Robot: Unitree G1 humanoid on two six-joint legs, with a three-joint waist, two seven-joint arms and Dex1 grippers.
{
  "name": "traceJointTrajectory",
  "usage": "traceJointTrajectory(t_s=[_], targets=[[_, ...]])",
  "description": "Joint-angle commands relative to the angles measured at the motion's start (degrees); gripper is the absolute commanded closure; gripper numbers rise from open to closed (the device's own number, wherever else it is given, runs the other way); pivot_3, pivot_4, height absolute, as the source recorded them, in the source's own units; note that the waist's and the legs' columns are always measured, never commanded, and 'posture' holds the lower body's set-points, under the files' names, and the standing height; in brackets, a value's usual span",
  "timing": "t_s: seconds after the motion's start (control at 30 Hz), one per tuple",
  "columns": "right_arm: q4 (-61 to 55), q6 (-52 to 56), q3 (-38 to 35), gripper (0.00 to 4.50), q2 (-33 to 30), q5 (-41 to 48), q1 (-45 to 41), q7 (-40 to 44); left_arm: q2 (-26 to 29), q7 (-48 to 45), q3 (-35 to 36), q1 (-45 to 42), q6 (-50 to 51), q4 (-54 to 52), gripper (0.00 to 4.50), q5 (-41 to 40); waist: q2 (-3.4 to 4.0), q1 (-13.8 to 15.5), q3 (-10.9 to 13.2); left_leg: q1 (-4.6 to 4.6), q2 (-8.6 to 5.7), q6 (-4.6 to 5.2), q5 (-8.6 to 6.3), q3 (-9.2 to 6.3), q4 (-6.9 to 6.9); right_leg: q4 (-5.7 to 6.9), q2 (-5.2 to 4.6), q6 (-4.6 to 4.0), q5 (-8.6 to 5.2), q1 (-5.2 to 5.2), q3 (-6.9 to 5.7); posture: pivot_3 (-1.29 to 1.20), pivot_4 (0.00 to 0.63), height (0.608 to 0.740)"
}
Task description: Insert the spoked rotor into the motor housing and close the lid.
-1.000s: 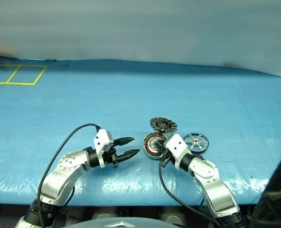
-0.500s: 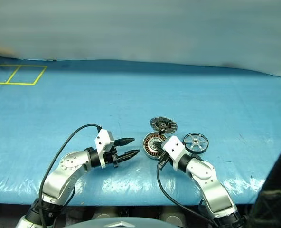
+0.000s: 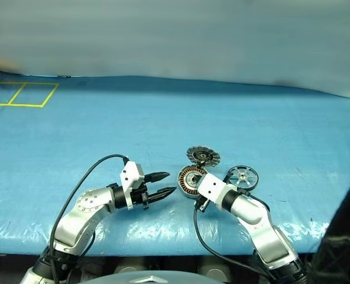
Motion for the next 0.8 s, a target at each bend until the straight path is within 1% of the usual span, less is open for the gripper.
traceJointTrajectory(t_s=[0.03, 0.13, 0.27, 0.43, 0.53, 0.63, 0.8], targets=[[5.20, 3.20, 2.07, 4.47, -1.55, -3.40, 1.41, 0.98, -0.22, 0.13, -0.03, -0.58, -0.26, -0.69, 1.96, -0.25, -0.03, 0.00, -0.05, 0.01, 0.00, 0.00, 0.00, 0.00, 0.00, 0.00, -0.01, -0.01, 0.00, 0.00, 0.00, 0.00, 0.150, 0.740], [4.03, 3.21, 0.63, 4.47, 0.40, 0.17, 1.89, 1.42, -0.12, 0.14, 0.04, -0.67, -0.29, -0.46, 1.96, -0.28, -0.14, 0.08, -0.12, 0.02, 0.01, 0.00, 0.00, -0.01, -0.01, 0.00, -0.03, -0.05, 0.01, 0.00, 0.00, 0.00, 0.150, 0.740], [-0.04, 1.92, -2.86, 4.47, 4.96, 9.50, 2.32, 3.08, -0.06, 0.09, 0.10, -0.64, -0.48, -0.13, 1.96, -0.25, -0.13, 0.01, -0.11, -0.01, 0.02, 0.00, 0.00, -0.01, -0.08, -0.03, -0.06, -0.13, 0.01, -0.03, 0.04, 0.00, 0.150, 0.740], [-2.19, 2.13, -5.62, 4.47, 7.55, 13.99, 1.28, 2.99, -0.24, 0.02, -0.04, -0.77, -0.81, 0.48, 1.96, -0.11, 0.07, -0.38, 0.07, -0.14, 0.03, -0.02, 0.00, 0.00, -0.15, -0.02, -0.04, -0.34, 0.10, -0.17, 0.04, 0.00, 0.150, 0.740], [-2.45, 2.26, -5.44, 4.47, 7.16, 13.79, 0.84, 3.21, -0.35, -0.04, -0.17, -0.91, -1.08, 0.90, 1.96, 0.01, 0.08, -0.27, 0.09, -0.47, -0.01, -0.02, 0.02, 0.00, -0.14, -0.02, 0.02, -0.34, 0.14, -0.24, 0.00, 0.00, 0.150, 0.740], [-1.73, 1.60, -4.96, 4.47, 6.70, 11.80, 0.53, 2.20, -0.51, 0.04, -0.28, -0.83, -1.28, 1.10, 1.96, 0.05, 0.13, -0.15, 0.13, -0.50, -0.04, 0.00, 0.00, 0.01, -0.15, -0.03, 0.23, -0.32, 0.12, -0.25, -0.07, 0.00, 0.150, 0.740], [1.30, 2.42, -2.97, 4.47, 4.58, 6.19, 0.35, 0.99, -0.56, 0.11, -0.54, -0.45, -1.57, 1.19, 1.96, 0.29, 0.17, -0.05, 0.17, -0.49, -0.04, -0.01, 0.01, 0.03, -0.14, -0.04, 0.25, -0.22, 0.06, -0.23, -0.06, 0.00, 0.150, 0.740]])
